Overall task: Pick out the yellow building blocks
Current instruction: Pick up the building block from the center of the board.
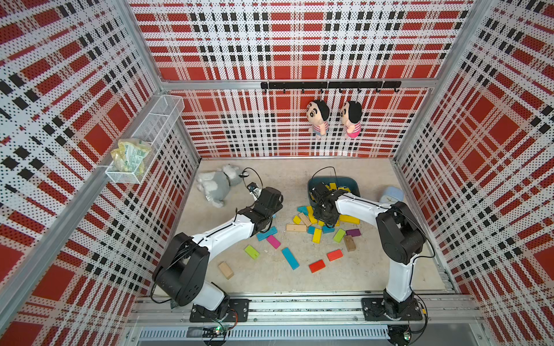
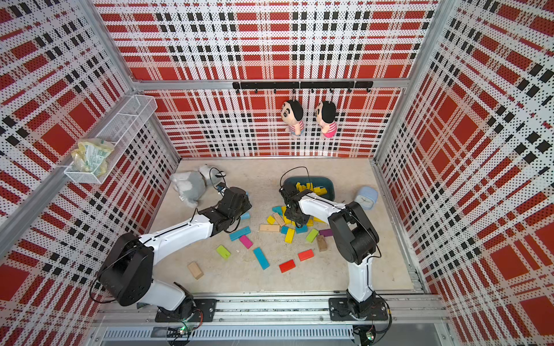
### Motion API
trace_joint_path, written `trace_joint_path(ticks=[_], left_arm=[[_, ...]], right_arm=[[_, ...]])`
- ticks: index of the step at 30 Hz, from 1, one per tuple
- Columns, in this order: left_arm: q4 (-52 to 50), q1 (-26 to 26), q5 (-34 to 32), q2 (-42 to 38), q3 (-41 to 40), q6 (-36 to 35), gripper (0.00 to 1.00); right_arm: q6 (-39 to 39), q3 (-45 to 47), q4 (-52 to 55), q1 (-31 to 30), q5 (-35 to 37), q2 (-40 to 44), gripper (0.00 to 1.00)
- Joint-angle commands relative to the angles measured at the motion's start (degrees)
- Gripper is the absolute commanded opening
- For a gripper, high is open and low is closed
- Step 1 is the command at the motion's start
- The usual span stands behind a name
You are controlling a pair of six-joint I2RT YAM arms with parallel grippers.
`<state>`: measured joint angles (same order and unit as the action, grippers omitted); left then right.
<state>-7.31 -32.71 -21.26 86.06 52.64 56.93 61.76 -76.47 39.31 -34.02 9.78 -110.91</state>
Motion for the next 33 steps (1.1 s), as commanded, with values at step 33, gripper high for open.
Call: trace_joint_path(ticks=[33], left_arm=[[1.4, 1.9, -1.3, -1.4, -1.3, -1.5, 0.4]], right_arm=[[-16.0, -5.9, 4.7, 4.3, 5.5, 11.6, 0.22]])
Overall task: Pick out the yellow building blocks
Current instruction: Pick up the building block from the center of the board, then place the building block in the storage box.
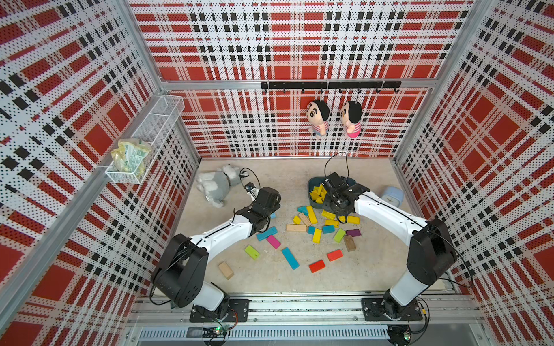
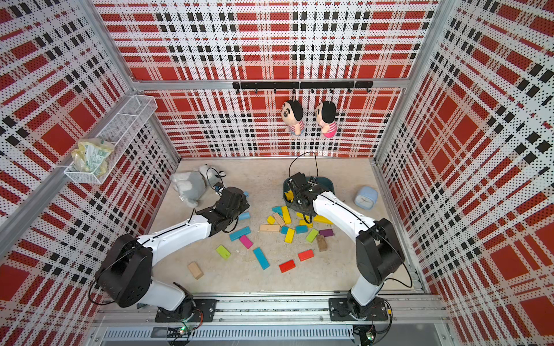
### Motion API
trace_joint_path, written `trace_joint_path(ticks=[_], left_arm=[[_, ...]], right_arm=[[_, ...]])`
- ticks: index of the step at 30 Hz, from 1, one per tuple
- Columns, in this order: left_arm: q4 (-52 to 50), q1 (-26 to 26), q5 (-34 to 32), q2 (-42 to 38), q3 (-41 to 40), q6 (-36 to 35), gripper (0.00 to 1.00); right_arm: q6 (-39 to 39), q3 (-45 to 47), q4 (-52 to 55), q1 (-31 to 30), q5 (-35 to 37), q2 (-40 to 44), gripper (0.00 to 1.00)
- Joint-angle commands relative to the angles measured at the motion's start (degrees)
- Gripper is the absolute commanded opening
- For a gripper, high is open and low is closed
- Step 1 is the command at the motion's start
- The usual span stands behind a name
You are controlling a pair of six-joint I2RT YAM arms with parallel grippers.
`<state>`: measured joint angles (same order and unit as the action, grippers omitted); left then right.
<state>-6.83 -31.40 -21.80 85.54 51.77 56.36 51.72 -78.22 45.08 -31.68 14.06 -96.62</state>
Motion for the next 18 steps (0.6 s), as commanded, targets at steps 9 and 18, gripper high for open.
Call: trace_joint_path(ticks=[9, 18], left_arm=[[0.6, 1.2, -1.2, -2.8, -2.0, -1.1, 0.41], [0.5, 1.7, -0.8, -3.4, -2.6, -1.3, 0.42]], right_arm=[[-12.0, -21.4, -1.2, 4.4, -1.6, -17.3, 0.22], [-12.7, -24.4, -2.8, 3.9, -3.6, -24.5, 0.24]])
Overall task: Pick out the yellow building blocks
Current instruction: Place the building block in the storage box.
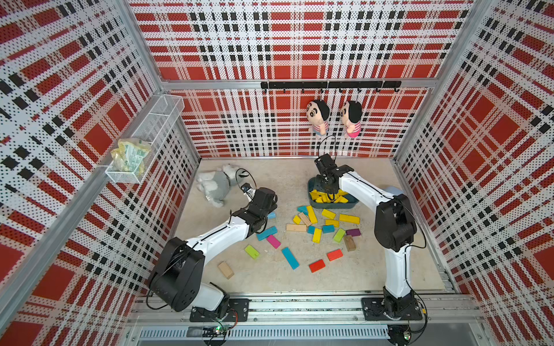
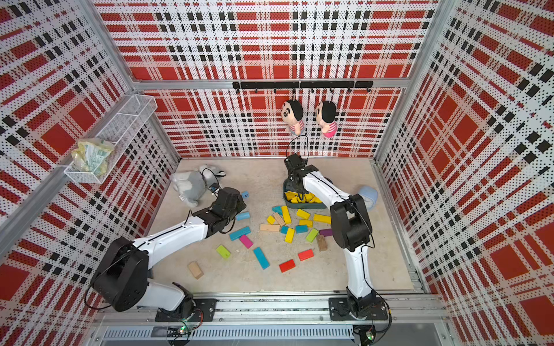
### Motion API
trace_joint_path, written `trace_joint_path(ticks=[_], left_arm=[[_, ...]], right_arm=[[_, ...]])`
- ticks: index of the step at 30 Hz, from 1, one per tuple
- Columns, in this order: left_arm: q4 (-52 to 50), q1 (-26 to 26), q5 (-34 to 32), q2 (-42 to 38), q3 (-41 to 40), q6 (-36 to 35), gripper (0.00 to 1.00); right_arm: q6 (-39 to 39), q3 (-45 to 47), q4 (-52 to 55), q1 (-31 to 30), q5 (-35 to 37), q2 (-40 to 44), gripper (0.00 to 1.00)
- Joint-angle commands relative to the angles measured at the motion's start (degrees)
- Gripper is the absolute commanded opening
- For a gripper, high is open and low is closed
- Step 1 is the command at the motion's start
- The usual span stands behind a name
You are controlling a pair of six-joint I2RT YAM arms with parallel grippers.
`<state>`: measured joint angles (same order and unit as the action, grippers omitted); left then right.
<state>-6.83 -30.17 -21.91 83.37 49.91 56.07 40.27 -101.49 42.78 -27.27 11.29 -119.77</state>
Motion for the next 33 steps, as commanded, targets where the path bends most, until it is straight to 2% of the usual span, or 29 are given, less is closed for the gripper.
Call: trace_joint_path(ticks=[1, 4, 13, 19, 21, 27, 33], left_arm=[[0.5, 0.5, -0.8, -1.2, -0.7, -1.1, 0.43], [0.5, 0.5, -0.5, -1.0, -0.4, -1.2, 0.43], [0.9, 0.8, 0.3, -0.6, 0.5, -3.6, 0.44], [0.9, 0.5, 1.9, 0.8, 2.3, -7.0, 0.46], [0.8, -0.7, 2.1, 1.6, 3.5, -9.0, 0.48], [-4.0, -7.7, 3.1, 6.4, 8.1, -16.2, 0.52], [-9.0, -12.5, 7.0, 13.0, 11.4, -15.9, 0.57]], right_arm=[[-1.4, -0.9, -0.5, -0.6, -0.7, -1.6, 0.24], [-1.6, 0.0, -1.1, -0.6, -0.7, -2.0, 0.28], [-2.0, 1.0, -1.4, -0.8, -0.6, -1.4, 0.47], [-2.5, 4.9, -2.6, -0.8, 0.2, 5.5, 0.51], [-2.5, 9.1, -4.5, -0.8, 2.3, 10.4, 0.52], [-0.9, 27.2, -11.1, -1.2, 2.2, 25.7, 0.52], [2.2, 41.9, -14.1, -1.1, 2.2, 36.9, 0.52]])
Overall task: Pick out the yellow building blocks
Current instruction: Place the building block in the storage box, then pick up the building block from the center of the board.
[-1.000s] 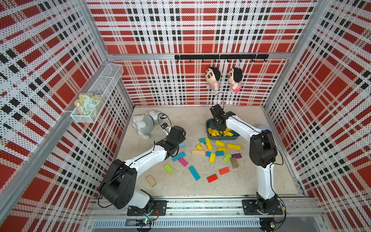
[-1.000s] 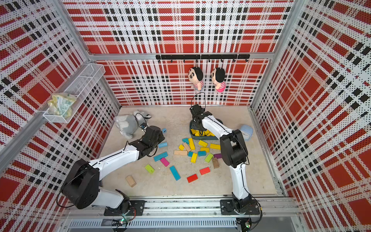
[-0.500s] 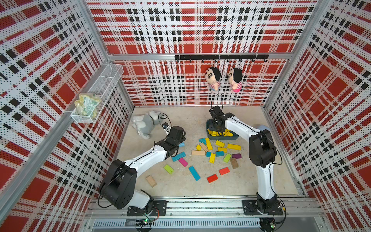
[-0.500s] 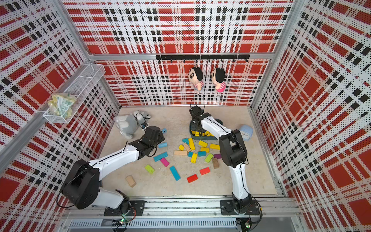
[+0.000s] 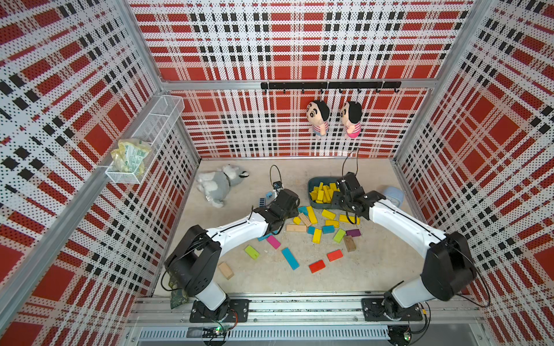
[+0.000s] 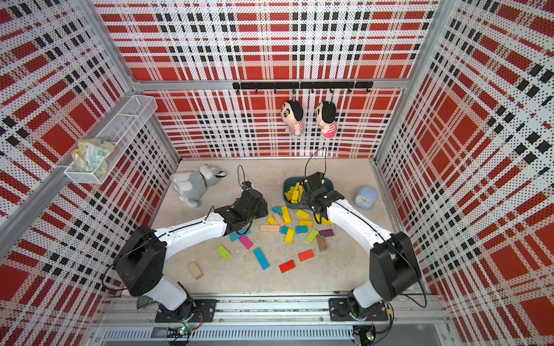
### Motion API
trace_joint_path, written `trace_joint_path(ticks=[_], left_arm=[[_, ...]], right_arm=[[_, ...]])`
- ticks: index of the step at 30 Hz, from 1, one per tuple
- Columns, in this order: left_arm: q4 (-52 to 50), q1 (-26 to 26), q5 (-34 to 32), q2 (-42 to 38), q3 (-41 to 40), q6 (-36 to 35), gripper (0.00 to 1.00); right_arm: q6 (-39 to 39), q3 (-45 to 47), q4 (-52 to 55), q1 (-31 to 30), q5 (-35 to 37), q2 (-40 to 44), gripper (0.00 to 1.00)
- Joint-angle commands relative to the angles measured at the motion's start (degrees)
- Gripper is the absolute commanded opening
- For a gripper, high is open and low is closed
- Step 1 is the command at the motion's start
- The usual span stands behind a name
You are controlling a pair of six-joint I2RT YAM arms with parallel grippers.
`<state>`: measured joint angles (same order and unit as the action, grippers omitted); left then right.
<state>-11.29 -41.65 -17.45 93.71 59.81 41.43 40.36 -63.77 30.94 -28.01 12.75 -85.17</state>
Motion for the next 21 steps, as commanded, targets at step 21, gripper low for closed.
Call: trace_joint_path(ticks=[21], left_arm=[[-11.7, 3.3, 13.2, 12.8, 11.9, -28.8, 0.63]], right_arm=[[1.3, 8.2, 1.6, -0.3, 3.4, 7.9, 0.52]])
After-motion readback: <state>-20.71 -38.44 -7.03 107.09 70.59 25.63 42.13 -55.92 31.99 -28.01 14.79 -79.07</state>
